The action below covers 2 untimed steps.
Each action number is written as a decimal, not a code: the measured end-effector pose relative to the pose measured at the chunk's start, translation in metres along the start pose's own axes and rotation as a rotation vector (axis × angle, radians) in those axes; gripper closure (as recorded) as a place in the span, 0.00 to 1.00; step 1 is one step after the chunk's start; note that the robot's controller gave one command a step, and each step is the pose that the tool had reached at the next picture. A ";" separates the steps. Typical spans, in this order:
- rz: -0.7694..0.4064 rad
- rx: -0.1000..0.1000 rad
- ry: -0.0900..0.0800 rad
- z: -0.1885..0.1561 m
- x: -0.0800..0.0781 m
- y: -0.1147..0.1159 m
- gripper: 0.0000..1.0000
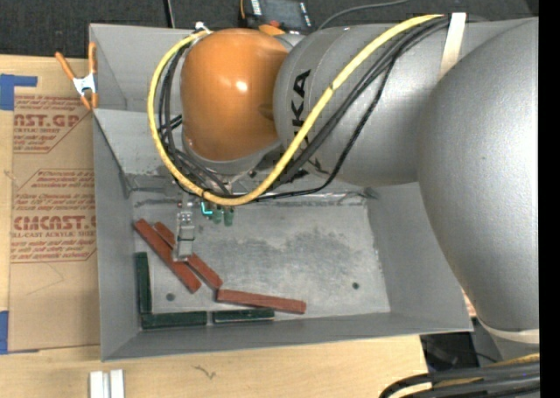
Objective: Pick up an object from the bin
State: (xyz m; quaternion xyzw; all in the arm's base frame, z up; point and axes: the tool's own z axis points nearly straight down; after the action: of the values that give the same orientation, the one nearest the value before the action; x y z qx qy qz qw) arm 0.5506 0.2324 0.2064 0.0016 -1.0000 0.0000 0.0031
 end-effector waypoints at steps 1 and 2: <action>-0.205 0.001 -0.001 0.141 -0.026 0.002 0.00; -0.204 -0.001 -0.008 0.136 -0.028 0.003 1.00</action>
Offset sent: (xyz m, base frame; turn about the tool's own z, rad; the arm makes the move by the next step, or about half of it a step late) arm 0.0269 0.0024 -0.1364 -0.2038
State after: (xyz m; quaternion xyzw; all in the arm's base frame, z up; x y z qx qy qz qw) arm 0.5776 0.2357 0.0702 0.1032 -0.9947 -0.0011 -0.0009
